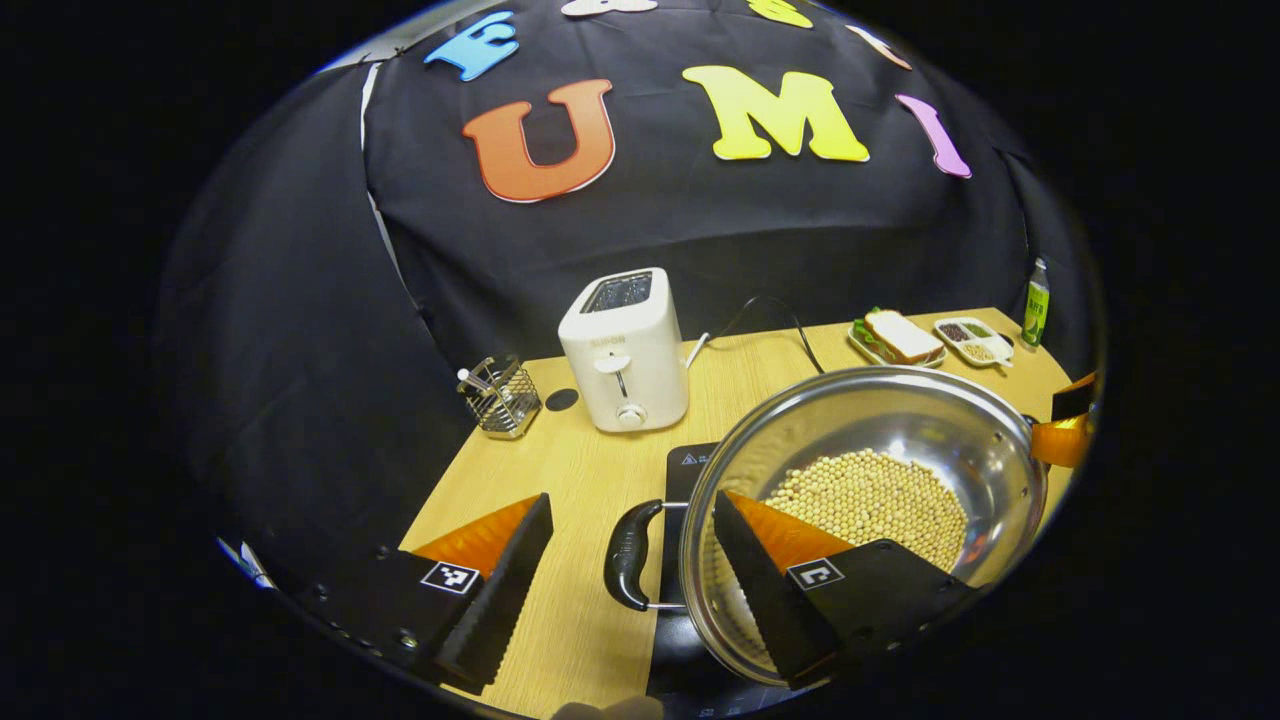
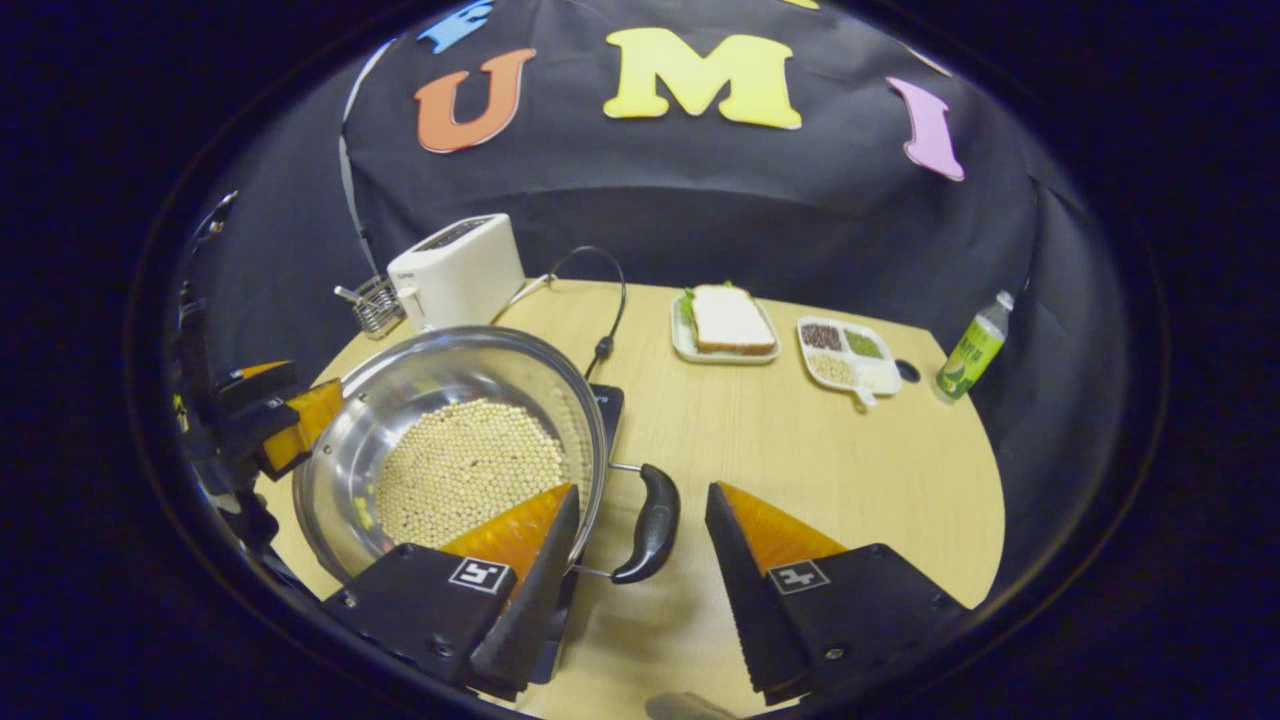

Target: First push the handle of the pot to place it horizontally, then grasp the pot with both hands and set it on the induction cooktop.

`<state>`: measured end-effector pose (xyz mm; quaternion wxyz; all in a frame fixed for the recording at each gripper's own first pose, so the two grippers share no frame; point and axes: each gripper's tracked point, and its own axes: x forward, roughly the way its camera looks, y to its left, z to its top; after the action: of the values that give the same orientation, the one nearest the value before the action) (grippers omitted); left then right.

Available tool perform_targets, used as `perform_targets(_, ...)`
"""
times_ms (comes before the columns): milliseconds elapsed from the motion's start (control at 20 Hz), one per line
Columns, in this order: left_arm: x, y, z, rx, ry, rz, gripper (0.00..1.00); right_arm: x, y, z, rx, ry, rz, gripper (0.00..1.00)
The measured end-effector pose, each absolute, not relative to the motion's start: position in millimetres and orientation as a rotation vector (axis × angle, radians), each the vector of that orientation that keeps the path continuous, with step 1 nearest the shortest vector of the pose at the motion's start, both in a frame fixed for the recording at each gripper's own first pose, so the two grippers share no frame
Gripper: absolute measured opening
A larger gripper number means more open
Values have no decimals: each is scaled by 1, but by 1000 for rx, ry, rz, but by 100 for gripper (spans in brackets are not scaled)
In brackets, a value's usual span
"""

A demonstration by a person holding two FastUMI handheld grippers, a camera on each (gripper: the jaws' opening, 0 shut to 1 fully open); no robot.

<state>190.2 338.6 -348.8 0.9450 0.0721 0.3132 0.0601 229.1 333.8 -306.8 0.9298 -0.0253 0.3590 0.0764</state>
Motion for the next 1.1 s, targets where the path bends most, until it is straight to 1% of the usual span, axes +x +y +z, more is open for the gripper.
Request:
perform_targets(50, 187, 337, -342, 155, 623, 128, 96, 227, 333, -299, -73, 710, 172, 79)
perform_targets(200, 179, 317, -312, 150, 575, 112, 96, 215, 331, -278, -112, 657, 224, 82)
perform_targets(300, 169, 301, -292, 152, 545, 96, 96, 207, 326, -266, -106, 629, 237, 82)
perform_targets(400, 162, 283, -262, 142, 499, 84, 95, 200, 316, -250, -101, 599, 237, 81)
perform_targets(700, 141, 225, -191, 89, 397, 61, 95, 178, 273, -176, -75, 467, 220, 82)
perform_targets(750, 138, 215, -179, 86, 381, 55, 95, 173, 264, -164, -73, 443, 215, 83)
perform_targets(800, 135, 202, -169, 83, 369, 43, 95, 170, 254, -151, -70, 419, 203, 87)
perform_targets(850, 134, 187, -156, 80, 352, 31, 95, 166, 246, -140, -65, 397, 198, 97)
perform_targets(900, 132, 174, -144, 78, 333, 23, 95, 161, 235, -127, -59, 373, 186, 100)
perform_targets(1100, 119, 130, -106, 76, 278, 0, 95, 144, 188, -83, -50, 281, 143, 100)
